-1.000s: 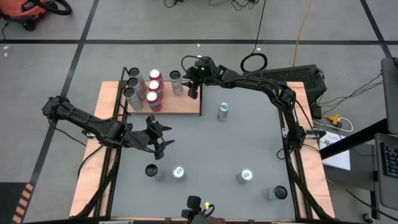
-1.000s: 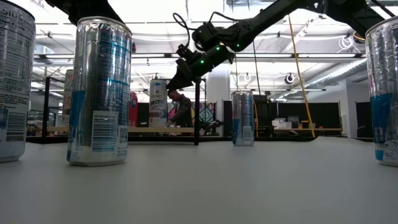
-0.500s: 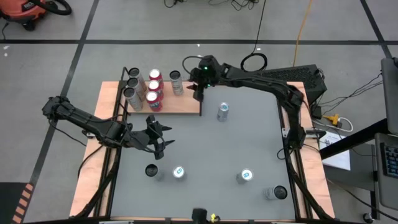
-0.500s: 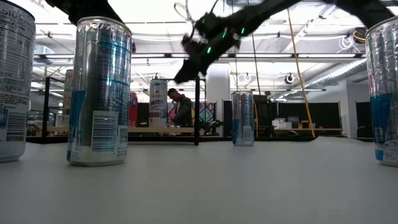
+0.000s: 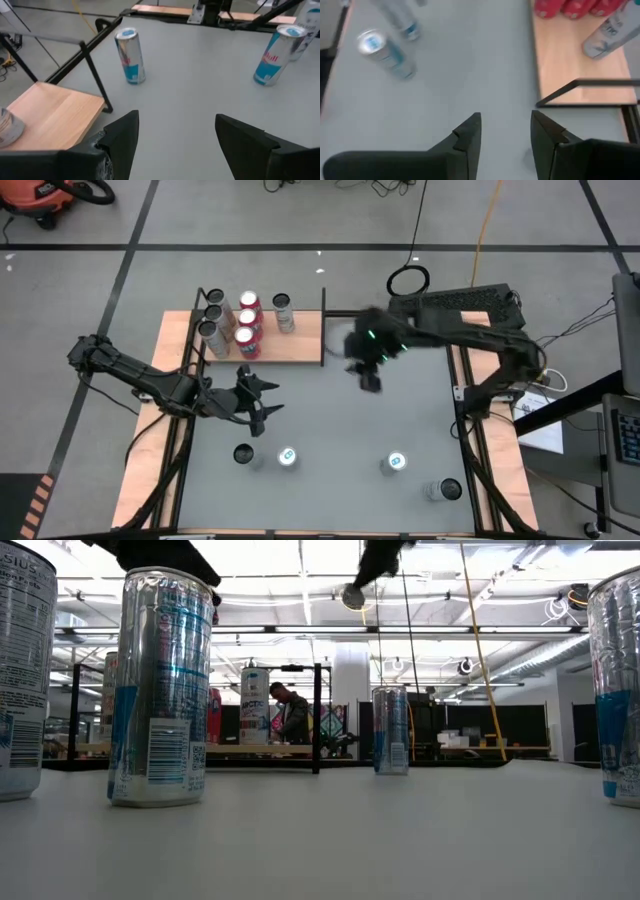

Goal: Place canned beverage on shelf
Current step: Put the right white-blue soda can on the shelf aligned with the other white-blue soda can

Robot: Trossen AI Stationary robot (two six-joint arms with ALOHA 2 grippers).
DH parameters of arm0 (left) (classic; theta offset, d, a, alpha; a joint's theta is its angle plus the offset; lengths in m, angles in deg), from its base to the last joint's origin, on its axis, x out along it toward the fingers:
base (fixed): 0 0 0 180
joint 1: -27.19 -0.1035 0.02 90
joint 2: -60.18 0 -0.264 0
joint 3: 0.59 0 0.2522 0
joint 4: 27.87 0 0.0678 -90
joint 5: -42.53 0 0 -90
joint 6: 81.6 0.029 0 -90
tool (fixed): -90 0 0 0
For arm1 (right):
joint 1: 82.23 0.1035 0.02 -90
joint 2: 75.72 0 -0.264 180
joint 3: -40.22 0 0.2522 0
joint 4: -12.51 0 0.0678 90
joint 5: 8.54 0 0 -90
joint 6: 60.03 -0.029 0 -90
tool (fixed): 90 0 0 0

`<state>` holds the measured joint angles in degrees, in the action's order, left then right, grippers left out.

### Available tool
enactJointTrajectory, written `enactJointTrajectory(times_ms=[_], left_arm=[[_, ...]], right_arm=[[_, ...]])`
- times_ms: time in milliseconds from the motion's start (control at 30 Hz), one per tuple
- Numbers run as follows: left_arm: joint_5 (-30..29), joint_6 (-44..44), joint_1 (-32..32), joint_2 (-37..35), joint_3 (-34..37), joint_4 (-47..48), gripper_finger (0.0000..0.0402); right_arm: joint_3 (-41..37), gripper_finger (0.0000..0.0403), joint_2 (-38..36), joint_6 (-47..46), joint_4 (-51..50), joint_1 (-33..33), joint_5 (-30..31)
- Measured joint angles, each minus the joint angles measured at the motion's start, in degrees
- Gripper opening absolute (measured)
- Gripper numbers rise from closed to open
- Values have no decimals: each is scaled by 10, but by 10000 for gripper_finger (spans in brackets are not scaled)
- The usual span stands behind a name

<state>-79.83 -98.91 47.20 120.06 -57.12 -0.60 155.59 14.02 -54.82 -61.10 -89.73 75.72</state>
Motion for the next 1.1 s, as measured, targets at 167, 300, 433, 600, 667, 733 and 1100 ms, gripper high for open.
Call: enactJointTrajectory(times_ms=[167,300,433,600,667,733,1100], left_arm=[[4,-2,1,0,0,-7,260],[5,-3,9,0,0,-18,260],[7,-3,19,0,0,-36,260],[7,15,20,0,0,-70,260],[7,15,20,0,0,-73,260],[7,13,20,0,0,-71,260],[13,11,26,18,0,-71,260]], right_arm=[[0,105,-44,-67,-73,105,54],[0,105,-63,-132,-139,179,78],[0,105,-68,-211,-211,243,89],[0,105,-62,-298,-232,314,89],[-1,106,-59,-338,-237,348,90],[-5,113,-55,-390,-248,381,89],[-75,232,-54,-739,-234,586,94]])
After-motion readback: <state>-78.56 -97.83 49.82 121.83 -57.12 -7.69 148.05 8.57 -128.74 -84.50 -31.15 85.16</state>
